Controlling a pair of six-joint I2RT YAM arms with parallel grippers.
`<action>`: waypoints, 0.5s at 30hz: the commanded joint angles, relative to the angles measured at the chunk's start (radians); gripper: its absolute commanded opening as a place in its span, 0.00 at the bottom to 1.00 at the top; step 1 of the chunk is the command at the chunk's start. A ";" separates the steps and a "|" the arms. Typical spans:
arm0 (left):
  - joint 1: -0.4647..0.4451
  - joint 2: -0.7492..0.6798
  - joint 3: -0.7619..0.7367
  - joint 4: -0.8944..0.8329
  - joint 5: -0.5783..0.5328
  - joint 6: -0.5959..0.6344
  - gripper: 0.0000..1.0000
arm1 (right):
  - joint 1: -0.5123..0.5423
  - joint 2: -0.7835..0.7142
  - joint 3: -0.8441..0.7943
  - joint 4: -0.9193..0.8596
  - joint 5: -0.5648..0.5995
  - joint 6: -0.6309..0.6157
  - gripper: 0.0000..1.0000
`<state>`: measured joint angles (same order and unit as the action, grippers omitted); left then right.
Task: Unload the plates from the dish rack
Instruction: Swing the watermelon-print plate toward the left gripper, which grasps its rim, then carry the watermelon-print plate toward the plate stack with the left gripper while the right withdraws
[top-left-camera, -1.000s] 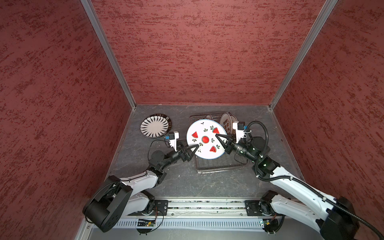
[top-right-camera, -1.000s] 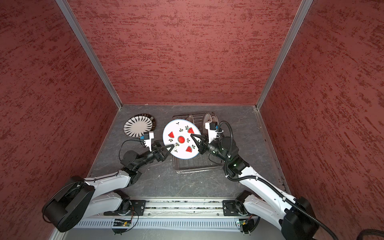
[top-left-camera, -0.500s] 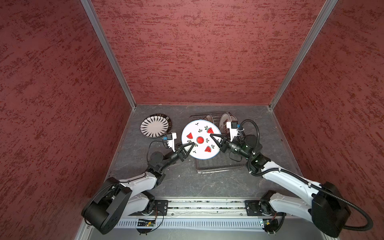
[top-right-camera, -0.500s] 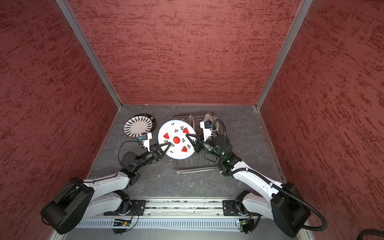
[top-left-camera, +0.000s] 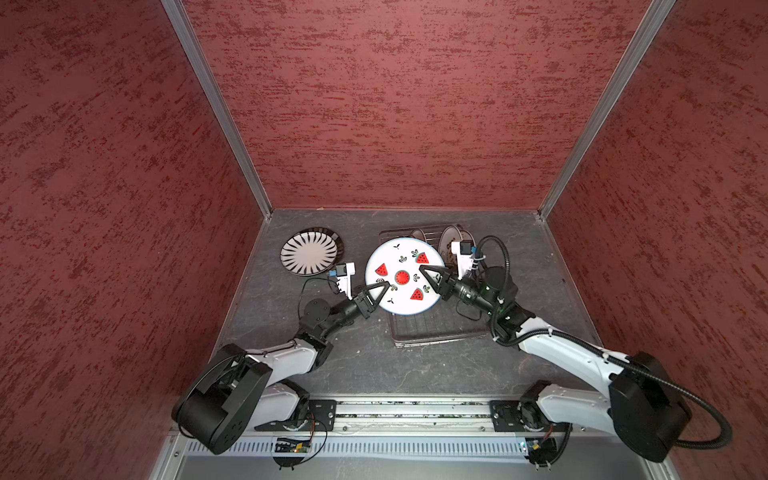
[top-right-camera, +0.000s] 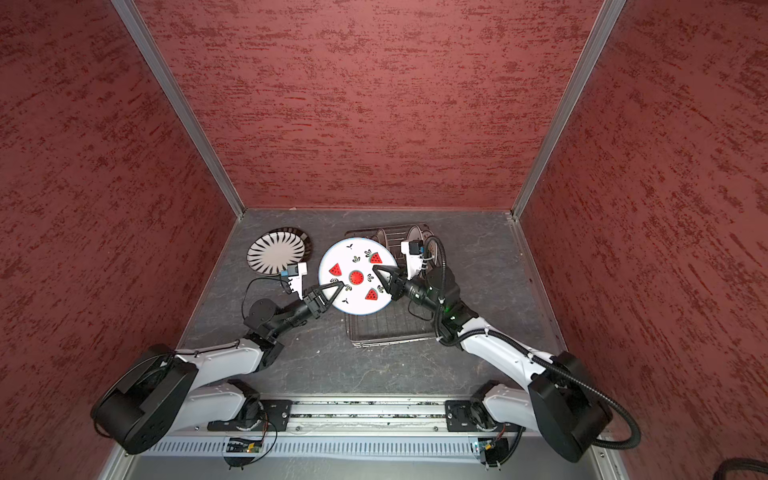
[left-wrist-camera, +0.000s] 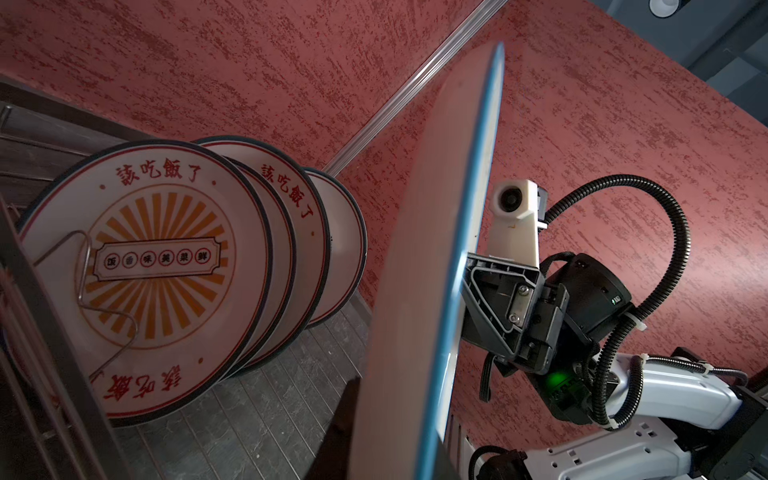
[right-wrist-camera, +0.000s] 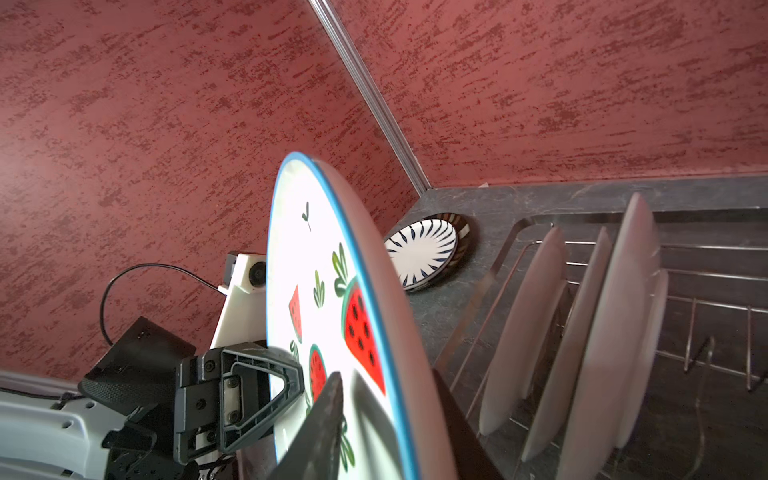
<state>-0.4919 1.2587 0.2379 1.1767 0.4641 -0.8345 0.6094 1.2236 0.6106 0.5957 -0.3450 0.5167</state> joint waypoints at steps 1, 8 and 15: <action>-0.016 -0.005 0.049 0.003 -0.009 0.020 0.10 | 0.016 0.001 0.057 0.069 -0.028 -0.036 0.44; -0.016 -0.053 0.032 -0.011 -0.057 0.021 0.10 | 0.017 -0.005 0.069 0.002 0.030 -0.068 0.99; 0.007 -0.117 0.017 -0.071 -0.098 0.027 0.09 | 0.016 -0.073 -0.018 0.069 0.101 -0.113 0.99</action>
<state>-0.4973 1.1877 0.2481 1.0283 0.4080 -0.8181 0.6205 1.1923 0.6201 0.6025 -0.2867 0.4438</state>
